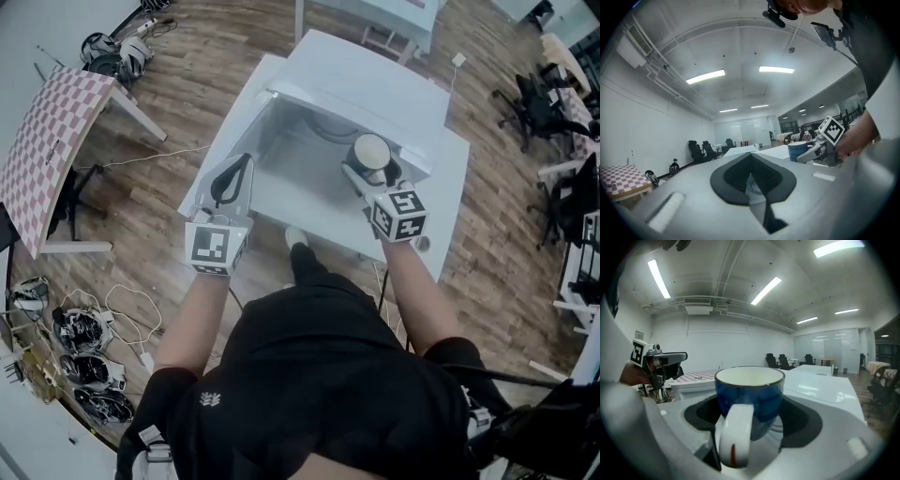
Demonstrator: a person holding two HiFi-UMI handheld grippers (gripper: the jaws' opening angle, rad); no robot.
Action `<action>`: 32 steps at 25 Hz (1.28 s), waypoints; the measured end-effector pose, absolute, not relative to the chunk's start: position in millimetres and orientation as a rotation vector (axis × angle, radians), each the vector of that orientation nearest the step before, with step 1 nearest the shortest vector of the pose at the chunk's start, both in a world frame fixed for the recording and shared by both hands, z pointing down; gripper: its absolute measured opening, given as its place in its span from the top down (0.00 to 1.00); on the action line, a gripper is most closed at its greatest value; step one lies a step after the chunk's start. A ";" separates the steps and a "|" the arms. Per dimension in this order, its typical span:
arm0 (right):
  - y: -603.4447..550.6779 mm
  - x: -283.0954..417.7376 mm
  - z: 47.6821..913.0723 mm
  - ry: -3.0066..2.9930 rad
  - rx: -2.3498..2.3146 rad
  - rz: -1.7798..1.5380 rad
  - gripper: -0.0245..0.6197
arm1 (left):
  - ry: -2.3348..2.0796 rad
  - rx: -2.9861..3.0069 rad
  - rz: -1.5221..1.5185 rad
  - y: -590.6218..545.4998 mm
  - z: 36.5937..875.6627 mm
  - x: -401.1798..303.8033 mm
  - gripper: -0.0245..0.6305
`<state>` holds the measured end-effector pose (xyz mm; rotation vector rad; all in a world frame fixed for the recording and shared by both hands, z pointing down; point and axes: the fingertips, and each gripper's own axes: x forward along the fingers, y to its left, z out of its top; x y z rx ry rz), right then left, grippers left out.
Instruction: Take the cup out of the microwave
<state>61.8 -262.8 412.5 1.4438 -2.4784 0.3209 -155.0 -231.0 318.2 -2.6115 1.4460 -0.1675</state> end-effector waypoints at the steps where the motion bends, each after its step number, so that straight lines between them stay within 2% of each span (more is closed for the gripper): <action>1: -264.2 63.3 407.4 -2.482 1.440 0.320 0.36 | 1.444 -2.608 -0.166 -233.3 314.1 -154.0 0.95; 32: -303.3 73.4 296.6 -2.556 1.392 0.210 0.36 | 1.395 -2.577 -0.104 -280.5 226.5 -146.3 0.95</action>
